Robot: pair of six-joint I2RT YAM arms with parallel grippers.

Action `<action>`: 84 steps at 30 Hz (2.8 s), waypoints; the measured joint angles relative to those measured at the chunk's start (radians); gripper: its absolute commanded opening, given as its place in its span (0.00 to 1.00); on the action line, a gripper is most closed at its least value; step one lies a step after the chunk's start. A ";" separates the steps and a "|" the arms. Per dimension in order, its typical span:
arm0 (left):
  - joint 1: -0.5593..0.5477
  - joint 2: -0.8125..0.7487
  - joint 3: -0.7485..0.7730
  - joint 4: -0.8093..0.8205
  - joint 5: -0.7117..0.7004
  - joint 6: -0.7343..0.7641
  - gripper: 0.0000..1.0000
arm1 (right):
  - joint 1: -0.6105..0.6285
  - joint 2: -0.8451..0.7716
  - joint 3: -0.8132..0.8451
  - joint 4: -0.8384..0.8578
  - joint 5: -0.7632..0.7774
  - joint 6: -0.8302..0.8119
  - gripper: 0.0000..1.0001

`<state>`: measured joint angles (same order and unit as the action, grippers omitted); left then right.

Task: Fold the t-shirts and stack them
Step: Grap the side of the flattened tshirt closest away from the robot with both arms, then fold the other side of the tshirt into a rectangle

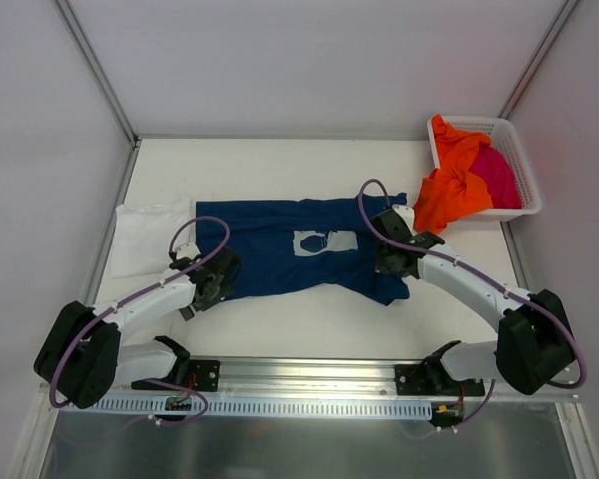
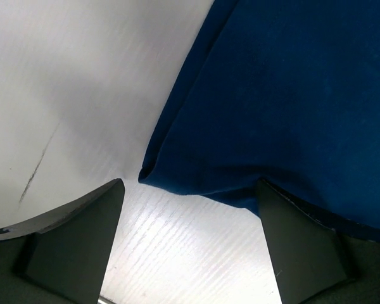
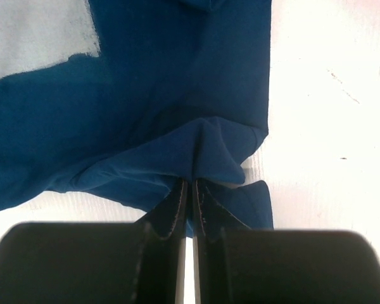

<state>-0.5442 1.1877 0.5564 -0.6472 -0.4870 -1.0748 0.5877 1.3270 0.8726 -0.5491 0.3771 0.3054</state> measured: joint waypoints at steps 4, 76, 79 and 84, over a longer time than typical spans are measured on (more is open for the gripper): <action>0.000 0.007 0.000 0.016 -0.010 -0.014 0.79 | 0.000 -0.004 -0.003 0.000 -0.001 0.000 0.01; 0.226 0.887 1.038 -0.025 -0.068 0.476 0.08 | -0.281 0.599 0.618 0.003 -0.010 -0.185 0.00; 0.242 0.887 1.063 -0.024 -0.068 0.492 0.08 | -0.286 0.599 0.650 -0.001 -0.020 -0.188 0.01; 0.265 0.885 1.075 -0.022 -0.068 0.497 0.09 | -0.291 0.621 0.747 -0.010 -0.031 -0.195 0.01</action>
<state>-0.2790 2.0731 1.6310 -0.6689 -0.5549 -0.5781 0.2966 1.9476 1.6196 -0.5594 0.3466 0.1104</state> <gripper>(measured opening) 0.085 0.041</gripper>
